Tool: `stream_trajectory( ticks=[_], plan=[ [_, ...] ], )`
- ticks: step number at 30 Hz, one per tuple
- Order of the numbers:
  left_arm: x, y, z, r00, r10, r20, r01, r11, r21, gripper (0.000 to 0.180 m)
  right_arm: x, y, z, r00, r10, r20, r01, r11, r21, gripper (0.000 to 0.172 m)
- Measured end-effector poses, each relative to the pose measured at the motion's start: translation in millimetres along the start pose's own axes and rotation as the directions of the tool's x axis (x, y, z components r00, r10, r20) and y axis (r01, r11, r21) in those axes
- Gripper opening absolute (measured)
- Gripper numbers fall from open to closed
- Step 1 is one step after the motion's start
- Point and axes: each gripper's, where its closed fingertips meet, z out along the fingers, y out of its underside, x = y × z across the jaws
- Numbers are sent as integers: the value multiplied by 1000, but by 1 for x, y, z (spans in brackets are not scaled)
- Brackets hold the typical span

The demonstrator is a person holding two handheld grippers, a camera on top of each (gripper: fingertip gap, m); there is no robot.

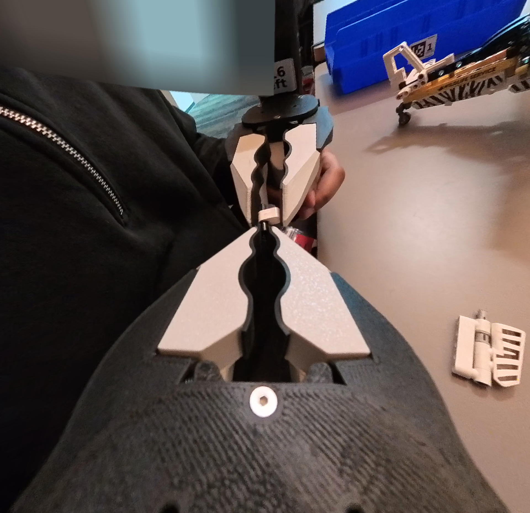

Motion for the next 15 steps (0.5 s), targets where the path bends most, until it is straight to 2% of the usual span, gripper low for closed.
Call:
stream_trajectory(
  ticks=[3,8,15],
  plan=[
    [-5,-4,-1,999,37,18,-37,999,12,12,4,-4,-2,1000,-10,-23,11,999,32,0],
    [-4,-2,0,999,-5,-42,5,1000,18,11,1,-2,-1,1000,-20,-11,20,999,29,0],
    [-6,4,-2,991,-114,-73,116,993,15,9,6,0,-1,949,-268,-164,257,963,-84,0]
  ],
)
